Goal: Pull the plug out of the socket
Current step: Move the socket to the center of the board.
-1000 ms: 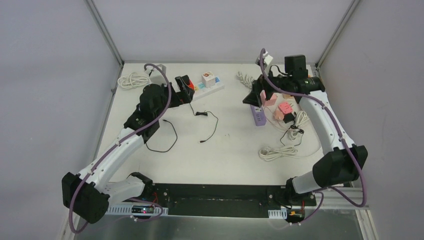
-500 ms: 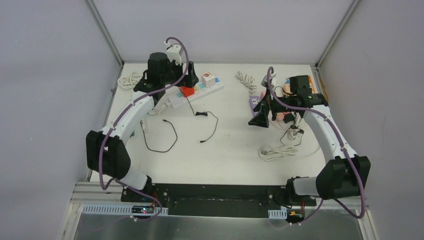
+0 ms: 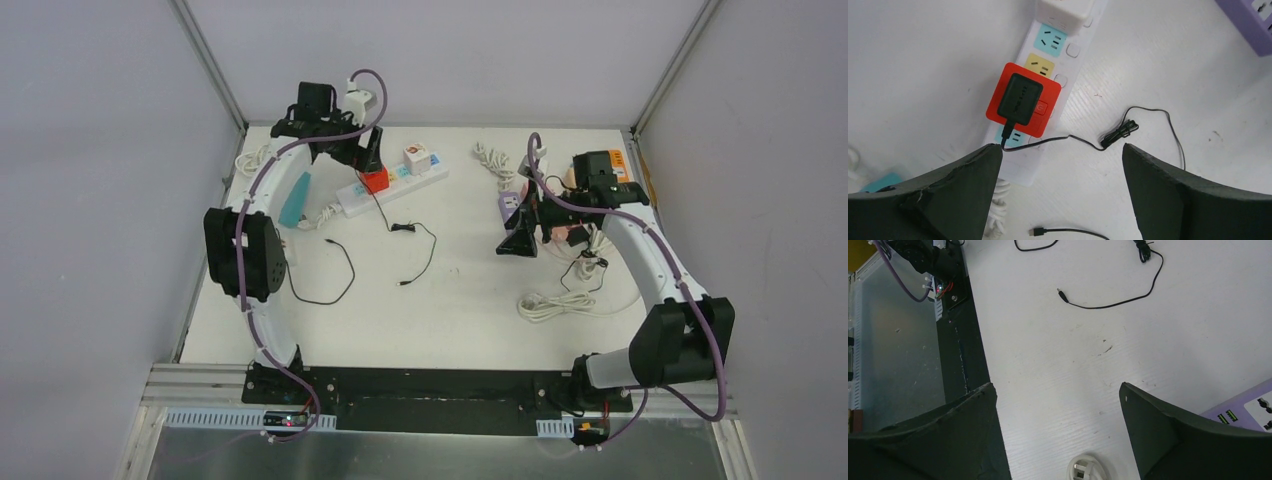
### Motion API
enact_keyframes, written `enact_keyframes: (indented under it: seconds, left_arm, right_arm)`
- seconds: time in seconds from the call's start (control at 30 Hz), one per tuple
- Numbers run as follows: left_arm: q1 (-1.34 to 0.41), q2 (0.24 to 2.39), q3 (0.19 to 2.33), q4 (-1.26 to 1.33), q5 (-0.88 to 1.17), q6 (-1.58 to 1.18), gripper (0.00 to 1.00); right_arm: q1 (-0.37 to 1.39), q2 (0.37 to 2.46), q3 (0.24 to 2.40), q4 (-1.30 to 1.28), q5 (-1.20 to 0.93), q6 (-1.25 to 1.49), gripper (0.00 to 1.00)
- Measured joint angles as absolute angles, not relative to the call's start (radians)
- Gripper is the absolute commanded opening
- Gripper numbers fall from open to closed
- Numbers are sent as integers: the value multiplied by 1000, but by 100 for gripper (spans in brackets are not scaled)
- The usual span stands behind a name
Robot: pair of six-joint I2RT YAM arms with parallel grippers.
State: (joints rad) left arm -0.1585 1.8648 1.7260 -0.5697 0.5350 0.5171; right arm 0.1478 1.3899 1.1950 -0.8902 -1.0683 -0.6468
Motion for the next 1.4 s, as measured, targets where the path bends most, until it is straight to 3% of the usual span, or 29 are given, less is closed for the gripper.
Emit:
enact_keyframes:
  seconds: [0.53,0.93,1.27,1.4]
  left_arm:
    - [-160,2113,1931,-689,582,752,88]
    - [-160,2200,1950,-697,583,816,76]
    - [-162,2196,1916,-677,586,873,54]
    - [-173,2178,1888,-662,576,880,31]
  right_arm:
    - [148,1438,1221,-951,-1072,-703,96]
    - [148,1471,1242,-1006,-1074,-744,96]
    - [148,1487,1259,-1039,-1074,-765,96]
    - [148,1487,1264,-1048,-1074,-768,96]
